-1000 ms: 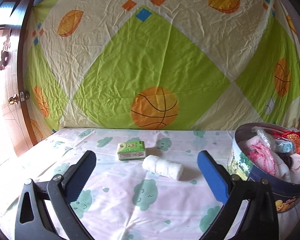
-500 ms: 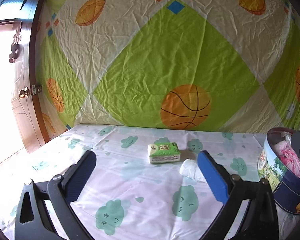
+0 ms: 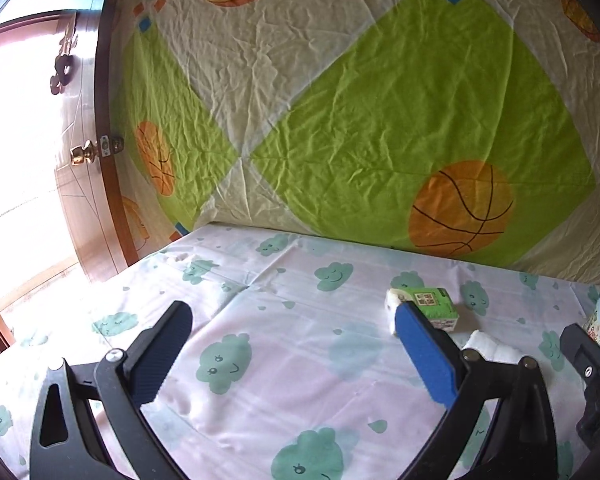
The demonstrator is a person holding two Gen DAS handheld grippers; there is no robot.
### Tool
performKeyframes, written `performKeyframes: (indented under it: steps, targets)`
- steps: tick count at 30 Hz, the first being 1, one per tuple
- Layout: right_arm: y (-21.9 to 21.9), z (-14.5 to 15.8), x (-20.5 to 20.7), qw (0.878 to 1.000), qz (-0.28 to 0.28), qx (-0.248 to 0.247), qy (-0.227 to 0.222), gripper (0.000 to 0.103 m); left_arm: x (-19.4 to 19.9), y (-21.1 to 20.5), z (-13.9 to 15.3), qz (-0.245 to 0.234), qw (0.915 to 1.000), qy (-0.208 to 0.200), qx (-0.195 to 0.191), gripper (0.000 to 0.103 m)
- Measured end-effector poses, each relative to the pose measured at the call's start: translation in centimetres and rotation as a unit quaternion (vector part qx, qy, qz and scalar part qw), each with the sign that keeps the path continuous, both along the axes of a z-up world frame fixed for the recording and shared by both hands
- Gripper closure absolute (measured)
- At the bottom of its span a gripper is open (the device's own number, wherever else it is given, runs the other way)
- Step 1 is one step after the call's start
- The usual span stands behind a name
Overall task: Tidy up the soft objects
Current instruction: 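Grasp the green tissue pack with the left tool while the right tool grasps the white gauze roll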
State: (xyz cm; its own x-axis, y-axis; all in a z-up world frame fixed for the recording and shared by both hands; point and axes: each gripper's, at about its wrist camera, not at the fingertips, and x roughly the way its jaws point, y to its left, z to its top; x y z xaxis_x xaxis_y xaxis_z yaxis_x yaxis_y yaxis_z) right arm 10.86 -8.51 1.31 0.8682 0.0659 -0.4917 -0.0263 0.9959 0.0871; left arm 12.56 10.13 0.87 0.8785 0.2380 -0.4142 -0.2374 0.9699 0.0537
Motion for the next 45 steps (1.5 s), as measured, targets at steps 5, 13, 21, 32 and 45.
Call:
performKeyframes:
  steps: [5,13,21,32,45]
  targets:
    - [0.9,-2.3,3.8,0.994,0.059,0.007,0.094,0.022,1.6,1.5,-0.6,0.020,0.9990,0.033,-0.021,0.001]
    - [2.9,-4.4,7.6,0.981,0.098,-0.028,0.165,0.035,2.7,2.7,-1.5,0.027,0.9954,0.072,-0.058,0.001]
    - [3.1,-5.0,8.7,0.975,0.099,-0.050,0.191,0.064,3.1,2.9,-1.7,0.021,0.9942,0.082,-0.066,0.001]
    - [-0.4,-1.9,5.4,0.996,0.051,0.019,0.075,0.071,3.8,3.3,-2.2,0.014,0.9912,0.102,-0.083,0.001]
    - [-1.8,-0.2,3.6,0.999,-0.014,0.029,0.008,0.070,10.4,-6.8,-2.3,-0.082,0.9848,0.150,-0.027,0.010]
